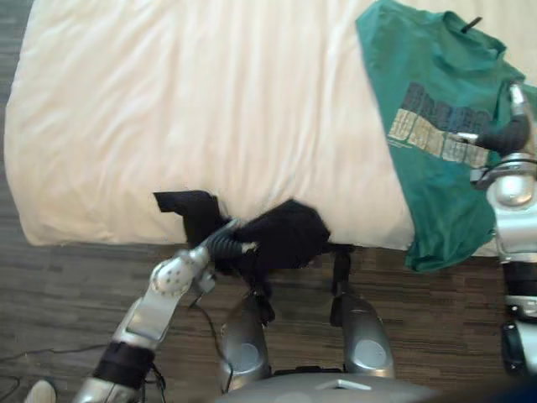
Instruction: Tidy the bed and pick cloth on bed and put in laundry
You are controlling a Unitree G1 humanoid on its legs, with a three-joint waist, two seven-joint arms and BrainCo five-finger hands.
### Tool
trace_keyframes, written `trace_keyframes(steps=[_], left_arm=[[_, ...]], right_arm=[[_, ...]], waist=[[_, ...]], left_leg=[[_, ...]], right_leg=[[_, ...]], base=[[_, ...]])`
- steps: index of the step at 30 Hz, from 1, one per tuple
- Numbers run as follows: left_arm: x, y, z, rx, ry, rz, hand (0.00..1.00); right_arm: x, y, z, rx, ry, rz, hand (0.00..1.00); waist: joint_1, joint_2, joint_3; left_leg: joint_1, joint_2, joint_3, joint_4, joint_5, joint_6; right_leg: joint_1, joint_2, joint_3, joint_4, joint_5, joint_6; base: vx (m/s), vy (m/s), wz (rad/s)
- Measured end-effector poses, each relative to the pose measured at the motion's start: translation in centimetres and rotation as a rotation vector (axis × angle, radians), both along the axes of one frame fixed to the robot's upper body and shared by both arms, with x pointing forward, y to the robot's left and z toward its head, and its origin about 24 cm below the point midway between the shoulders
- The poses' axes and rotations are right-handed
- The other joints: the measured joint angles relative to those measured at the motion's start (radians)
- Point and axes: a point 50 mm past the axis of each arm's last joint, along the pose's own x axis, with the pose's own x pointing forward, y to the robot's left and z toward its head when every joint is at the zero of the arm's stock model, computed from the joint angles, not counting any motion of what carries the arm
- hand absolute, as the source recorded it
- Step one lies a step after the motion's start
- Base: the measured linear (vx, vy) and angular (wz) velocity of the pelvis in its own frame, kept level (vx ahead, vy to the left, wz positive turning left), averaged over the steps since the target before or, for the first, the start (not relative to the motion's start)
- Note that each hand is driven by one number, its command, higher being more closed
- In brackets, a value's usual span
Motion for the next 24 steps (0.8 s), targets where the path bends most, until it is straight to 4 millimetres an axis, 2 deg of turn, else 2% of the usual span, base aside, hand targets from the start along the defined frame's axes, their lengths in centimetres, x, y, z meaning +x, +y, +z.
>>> trace_keyframes(steps=[1, 3, 8, 12, 14, 17, 19, 20, 24], left_arm=[[-0.6, 0.7, -0.5, 0.012, 0.028, 0.030, 1.00], [-2.2, 2.8, -1.3, 0.051, 0.071, 0.118, 1.00], [-3.3, 6.1, -2.2, 0.108, 0.088, 0.267, 1.00], [-4.3, 6.9, -3.9, 0.172, 0.131, 0.297, 1.00], [-4.6, 7.0, -4.3, 0.178, 0.139, 0.303, 1.00], [-3.8, 6.8, -4.7, 0.184, 0.113, 0.308, 1.00], [-2.9, 6.5, -4.5, 0.177, 0.089, 0.298, 1.00], [-2.4, 6.3, -4.4, 0.173, 0.068, 0.302, 1.00], [-0.6, 4.5, -4.3, 0.130, -0.019, 0.303, 1.00]], right_arm=[[-0.1, -0.6, -0.2, 0.008, 0.013, -0.023, 0.00], [-0.5, -2.5, -1.2, 0.059, 0.059, -0.078, 0.00], [0.7, -2.9, -1.0, 0.119, 0.067, -0.044, 0.00], [2.0, -2.6, -1.7, 0.164, 0.142, 0.014, 0.00], [2.5, -2.5, -1.4, 0.146, 0.163, 0.023, 0.00], [2.6, -3.2, -0.1, 0.116, 0.180, 0.022, 0.00], [2.6, -3.4, -0.1, 0.119, 0.193, 0.019, 0.00], [2.7, -3.4, 0.1, 0.126, 0.190, 0.020, 1.00], [2.6, -3.3, 1.3, 0.166, 0.125, 0.039, 1.00]], waist=[[0.007, -0.002, 0.001], [0.049, -0.017, 0.008], [0.070, -0.041, 0.015], [0.081, -0.043, 0.016], [0.082, -0.040, 0.018], [0.087, -0.036, 0.025], [0.087, -0.033, 0.036], [0.088, -0.035, 0.037], [0.086, -0.038, 0.036]], left_leg=[[-0.005, 0.000, -0.007, 0.000, 0.003, 0.001], [-0.008, 0.000, -0.014, -0.003, 0.008, 0.002], [-0.058, -0.011, -0.025, -0.018, 0.031, 0.009], [-0.077, -0.025, -0.035, -0.067, 0.071, 0.012], [-0.089, -0.030, -0.039, -0.080, 0.081, 0.014], [-0.114, -0.039, -0.042, -0.112, 0.108, 0.017], [-0.113, -0.043, -0.045, -0.132, 0.120, 0.014], [-0.119, -0.043, -0.044, -0.144, 0.125, 0.008], [-0.171, -0.036, -0.039, -0.148, 0.141, 0.005]], right_leg=[[0.000, 0.001, -0.006, -0.003, 0.003, -0.002], [-0.001, 0.002, -0.009, -0.005, 0.008, -0.009], [-0.040, 0.000, -0.024, -0.032, 0.034, -0.028], [-0.073, -0.001, -0.032, -0.041, 0.051, -0.033], [-0.087, -0.001, -0.033, -0.050, 0.060, -0.034], [-0.118, -0.002, -0.036, -0.061, 0.077, -0.035], [-0.122, -0.003, -0.045, -0.061, 0.078, -0.035], [-0.135, -0.003, -0.051, -0.058, 0.078, -0.035], [-0.202, -0.004, -0.059, -0.027, 0.068, -0.049]], base=[[-0.05, 0.008, 0.16], [-0.06, 0.014, 0.08], [-0.09, 0.034, 0.06], [-0.04, 0.020, 0.06], [0.00, 0.000, 0.00], [-0.03, 0.014, 0.04], [-0.04, 0.018, 0.07], [-0.04, 0.010, 0.03], [-0.05, 0.002, 0.01]])
